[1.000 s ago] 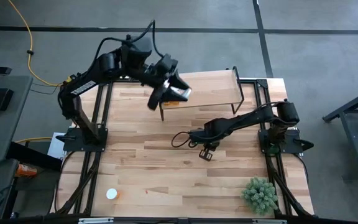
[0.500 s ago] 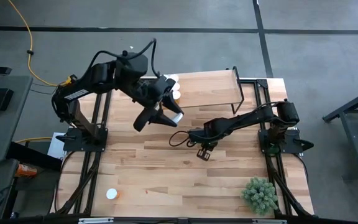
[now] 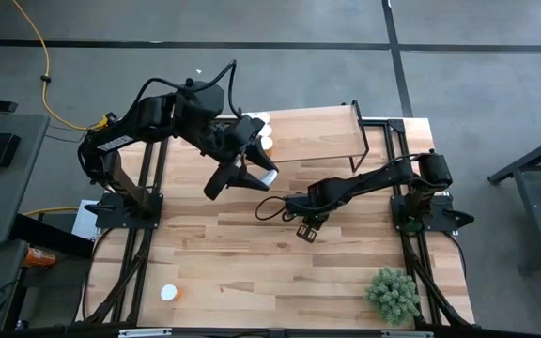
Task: Pick and place medicine bottles onto shelf by color
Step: Put the orange pill bottle on the shelf
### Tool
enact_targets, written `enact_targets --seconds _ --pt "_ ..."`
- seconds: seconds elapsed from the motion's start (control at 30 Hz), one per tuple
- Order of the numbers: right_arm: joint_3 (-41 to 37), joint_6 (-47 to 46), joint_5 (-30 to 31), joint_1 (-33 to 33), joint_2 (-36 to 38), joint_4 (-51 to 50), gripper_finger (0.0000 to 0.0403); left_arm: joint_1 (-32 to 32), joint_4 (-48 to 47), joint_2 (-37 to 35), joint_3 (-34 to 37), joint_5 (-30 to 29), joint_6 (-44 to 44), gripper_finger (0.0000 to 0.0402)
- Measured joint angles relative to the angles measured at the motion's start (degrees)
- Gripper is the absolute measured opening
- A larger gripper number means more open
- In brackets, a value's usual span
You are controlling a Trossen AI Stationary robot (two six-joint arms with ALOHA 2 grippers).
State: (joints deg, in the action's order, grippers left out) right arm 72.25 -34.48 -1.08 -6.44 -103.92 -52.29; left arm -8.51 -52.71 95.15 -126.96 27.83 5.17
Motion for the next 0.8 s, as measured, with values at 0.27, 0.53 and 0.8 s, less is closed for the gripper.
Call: enact_targets --seconds 0.27,0.53,0.8 --pt "0.0 2.1 1.1 -0.1 1.5 0.8 0.0201 -0.2 0.0 0.0 0.0 0.0 -0.9 0.0207" --pt "0.0 6.3 7.1 0.1 10.3 1.3 0.0228 -1.3 -0.6 0.0 0.0 0.0 -1.3 0.0207" --pt "-0.9 4.6 14.5 -5.5 20.8 -6.8 0.0222 -1.8 -4.8 0.0 1.5 -5.6 -7.2 0.0207"
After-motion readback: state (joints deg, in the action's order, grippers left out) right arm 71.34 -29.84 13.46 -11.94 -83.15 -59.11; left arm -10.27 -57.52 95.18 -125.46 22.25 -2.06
